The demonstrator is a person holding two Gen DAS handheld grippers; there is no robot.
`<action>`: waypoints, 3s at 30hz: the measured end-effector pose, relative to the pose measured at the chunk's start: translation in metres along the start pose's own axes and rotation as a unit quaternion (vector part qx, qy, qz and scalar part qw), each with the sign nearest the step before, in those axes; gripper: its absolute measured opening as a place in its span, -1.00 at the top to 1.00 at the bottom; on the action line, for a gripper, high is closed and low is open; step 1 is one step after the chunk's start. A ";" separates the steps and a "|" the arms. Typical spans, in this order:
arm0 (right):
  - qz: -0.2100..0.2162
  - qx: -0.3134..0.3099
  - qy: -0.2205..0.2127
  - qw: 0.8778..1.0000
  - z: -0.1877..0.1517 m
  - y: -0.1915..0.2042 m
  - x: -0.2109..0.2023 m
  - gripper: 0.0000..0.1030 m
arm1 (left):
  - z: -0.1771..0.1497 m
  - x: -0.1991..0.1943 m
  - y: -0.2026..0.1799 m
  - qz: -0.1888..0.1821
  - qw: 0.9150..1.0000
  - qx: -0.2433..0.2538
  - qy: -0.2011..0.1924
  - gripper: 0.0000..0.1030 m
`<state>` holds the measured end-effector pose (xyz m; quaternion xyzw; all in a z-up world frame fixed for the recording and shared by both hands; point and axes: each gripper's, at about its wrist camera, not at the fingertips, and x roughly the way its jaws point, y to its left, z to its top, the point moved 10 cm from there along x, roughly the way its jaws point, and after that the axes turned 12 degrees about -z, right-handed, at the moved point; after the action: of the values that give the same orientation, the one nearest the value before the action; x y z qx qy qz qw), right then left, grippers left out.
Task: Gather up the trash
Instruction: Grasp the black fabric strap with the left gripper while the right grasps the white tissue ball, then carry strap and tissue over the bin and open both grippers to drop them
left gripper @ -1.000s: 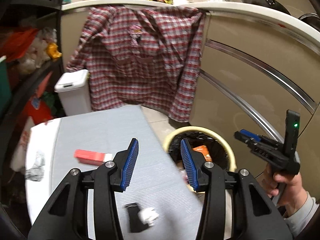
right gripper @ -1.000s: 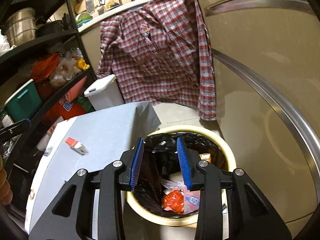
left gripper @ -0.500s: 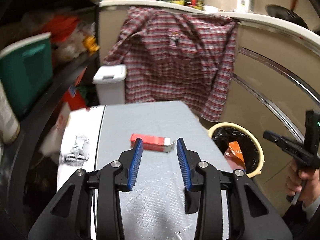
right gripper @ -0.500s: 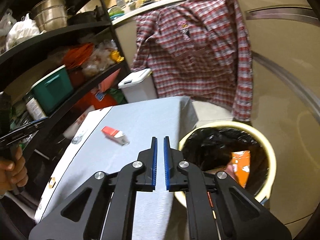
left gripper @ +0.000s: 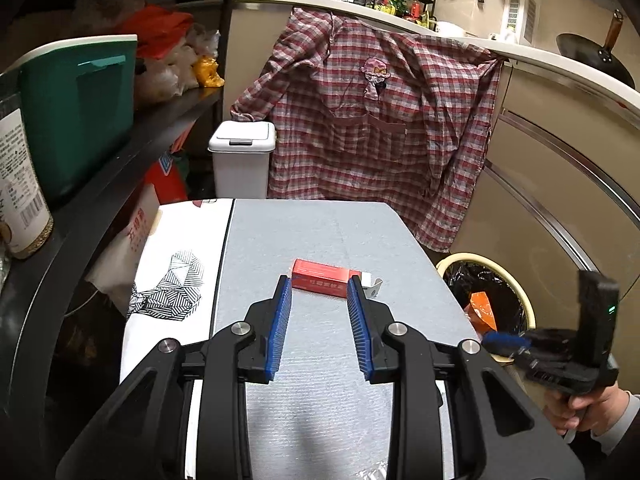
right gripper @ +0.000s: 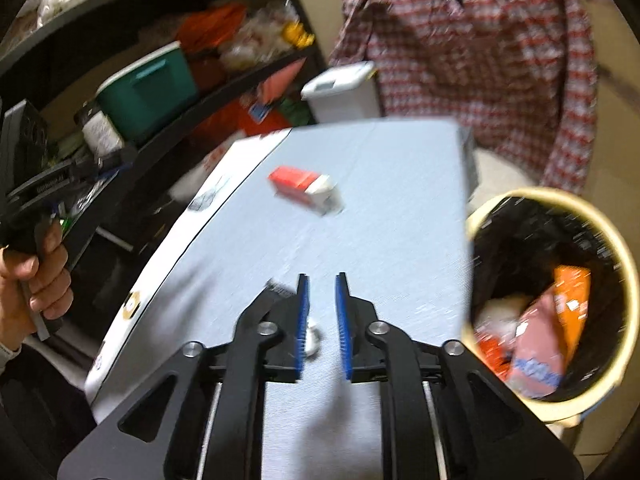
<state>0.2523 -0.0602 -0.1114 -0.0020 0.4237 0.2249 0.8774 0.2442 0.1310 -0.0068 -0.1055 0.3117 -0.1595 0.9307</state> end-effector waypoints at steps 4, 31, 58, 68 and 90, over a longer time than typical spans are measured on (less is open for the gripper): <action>-0.009 -0.038 0.042 0.998 -0.018 0.019 0.026 0.37 | -0.003 0.000 0.005 -0.005 1.000 -0.002 0.004 0.44; -0.062 -0.011 0.056 0.996 -0.020 -0.040 0.018 0.94 | -0.094 0.082 -0.069 -0.087 0.986 0.017 0.138 0.43; -0.073 -0.067 0.078 0.992 -0.035 -0.019 0.046 0.62 | -0.120 0.097 -0.039 -0.010 0.982 0.030 0.186 0.55; -0.076 -0.042 0.031 0.996 -0.013 -0.025 0.025 0.69 | -0.111 0.094 -0.038 -0.007 0.985 0.034 0.170 0.55; -0.089 0.019 -0.081 0.993 0.026 -0.057 -0.048 0.69 | -0.064 0.061 -0.032 0.025 0.995 0.009 0.092 0.55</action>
<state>0.2684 -0.1253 -0.0700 -0.0048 0.3533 0.1373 0.9254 0.2439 0.0726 -0.0805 -0.0744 0.3969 -0.1480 0.9028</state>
